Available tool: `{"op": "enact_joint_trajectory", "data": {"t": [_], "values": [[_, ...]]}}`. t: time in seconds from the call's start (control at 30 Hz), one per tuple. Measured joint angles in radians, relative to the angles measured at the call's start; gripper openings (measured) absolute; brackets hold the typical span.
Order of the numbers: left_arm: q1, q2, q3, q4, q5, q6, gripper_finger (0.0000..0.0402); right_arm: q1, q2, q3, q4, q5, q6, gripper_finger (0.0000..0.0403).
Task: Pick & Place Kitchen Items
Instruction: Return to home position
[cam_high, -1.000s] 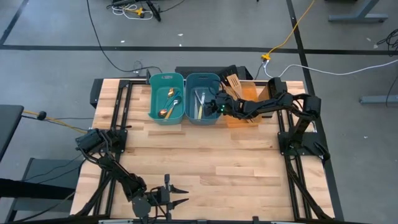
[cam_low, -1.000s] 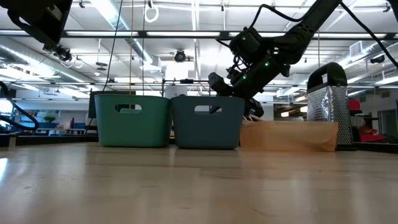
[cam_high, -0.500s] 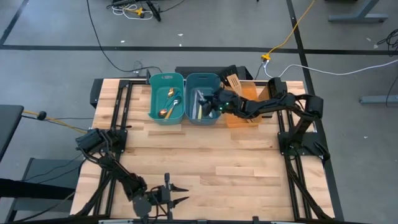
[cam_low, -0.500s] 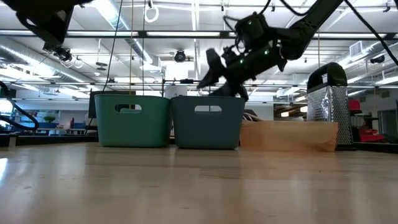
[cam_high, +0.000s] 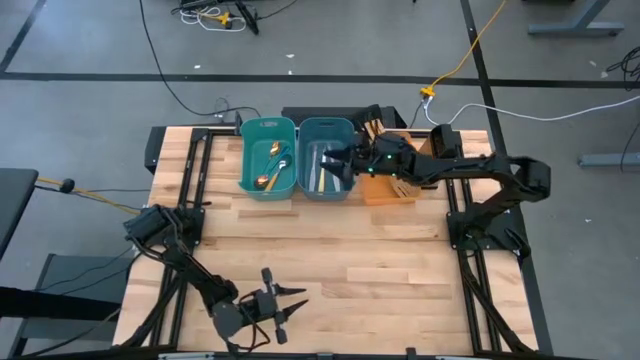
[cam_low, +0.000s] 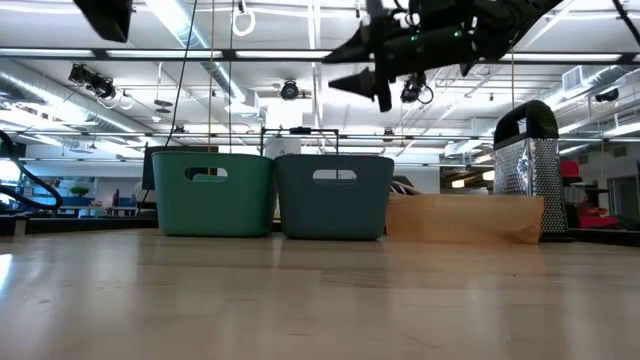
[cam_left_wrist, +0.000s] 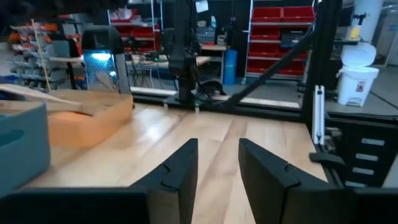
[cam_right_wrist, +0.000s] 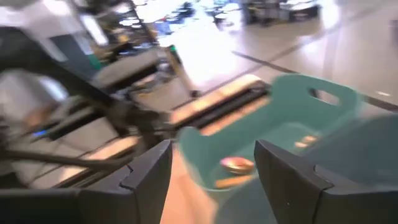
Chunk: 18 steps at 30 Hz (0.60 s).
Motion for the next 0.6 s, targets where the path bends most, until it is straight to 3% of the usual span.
{"op": "enact_joint_trajectory", "data": {"t": [0.17,0.37,0.6], "values": [[0.012,-0.001,0.0,0.079,-0.001,0.097,0.0122,0.009,-0.048,0.0,0.0,-0.16,-0.067,0.024],[0.044,-0.097,-0.003,0.051,0.105,0.158,0.0121,0.074,-0.104,0.0,-0.003,-0.168,-0.103,0.024],[0.121,-0.275,-0.012,-0.267,0.172,0.123,0.0121,0.171,-0.164,0.0,-0.077,-0.161,-0.173,0.024]]}}
